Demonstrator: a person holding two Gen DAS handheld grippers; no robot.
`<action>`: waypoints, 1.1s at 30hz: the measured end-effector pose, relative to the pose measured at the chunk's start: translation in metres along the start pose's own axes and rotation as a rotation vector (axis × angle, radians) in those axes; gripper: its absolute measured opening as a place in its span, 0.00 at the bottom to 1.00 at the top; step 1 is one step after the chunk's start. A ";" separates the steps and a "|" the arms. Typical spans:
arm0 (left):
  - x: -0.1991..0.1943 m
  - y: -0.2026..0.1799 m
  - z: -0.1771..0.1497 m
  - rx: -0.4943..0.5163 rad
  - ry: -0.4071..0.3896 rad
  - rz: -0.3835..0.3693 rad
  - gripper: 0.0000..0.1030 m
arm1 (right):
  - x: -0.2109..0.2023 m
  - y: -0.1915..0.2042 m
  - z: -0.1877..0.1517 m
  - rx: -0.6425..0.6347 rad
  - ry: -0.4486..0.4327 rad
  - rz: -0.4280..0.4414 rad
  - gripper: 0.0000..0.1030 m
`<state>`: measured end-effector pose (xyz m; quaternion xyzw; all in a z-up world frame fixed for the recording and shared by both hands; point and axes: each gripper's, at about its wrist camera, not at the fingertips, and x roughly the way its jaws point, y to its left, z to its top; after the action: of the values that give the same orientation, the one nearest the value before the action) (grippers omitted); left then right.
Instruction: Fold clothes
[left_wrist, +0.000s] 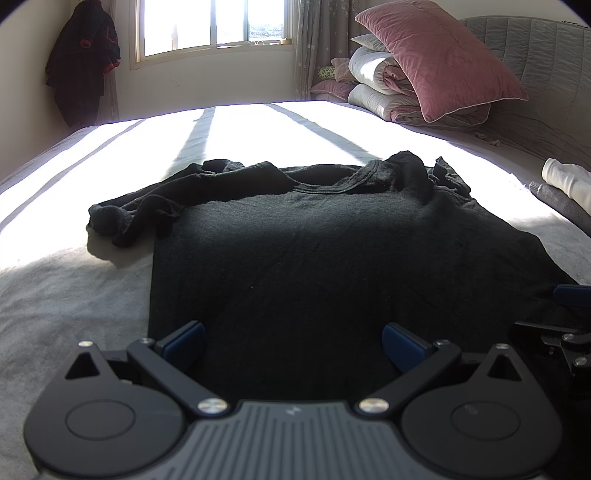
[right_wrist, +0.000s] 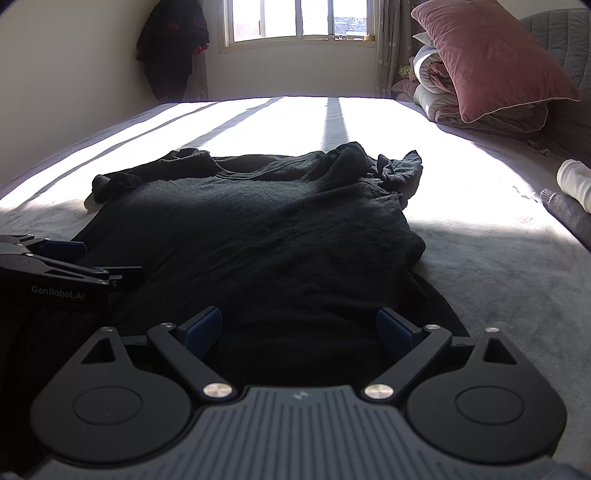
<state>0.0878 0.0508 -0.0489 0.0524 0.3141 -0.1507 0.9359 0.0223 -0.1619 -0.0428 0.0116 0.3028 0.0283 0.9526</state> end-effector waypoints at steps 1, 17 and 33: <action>0.000 0.000 0.000 0.000 0.000 0.000 1.00 | 0.000 0.000 0.000 0.000 0.000 0.000 0.91; 0.000 0.000 0.000 0.000 0.000 0.000 1.00 | 0.001 0.001 0.000 -0.004 0.001 -0.004 0.91; 0.000 0.000 0.000 0.000 0.000 0.001 1.00 | 0.002 0.003 -0.001 -0.011 0.004 -0.005 0.95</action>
<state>0.0877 0.0503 -0.0491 0.0524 0.3142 -0.1504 0.9359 0.0234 -0.1583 -0.0444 0.0056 0.3047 0.0275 0.9520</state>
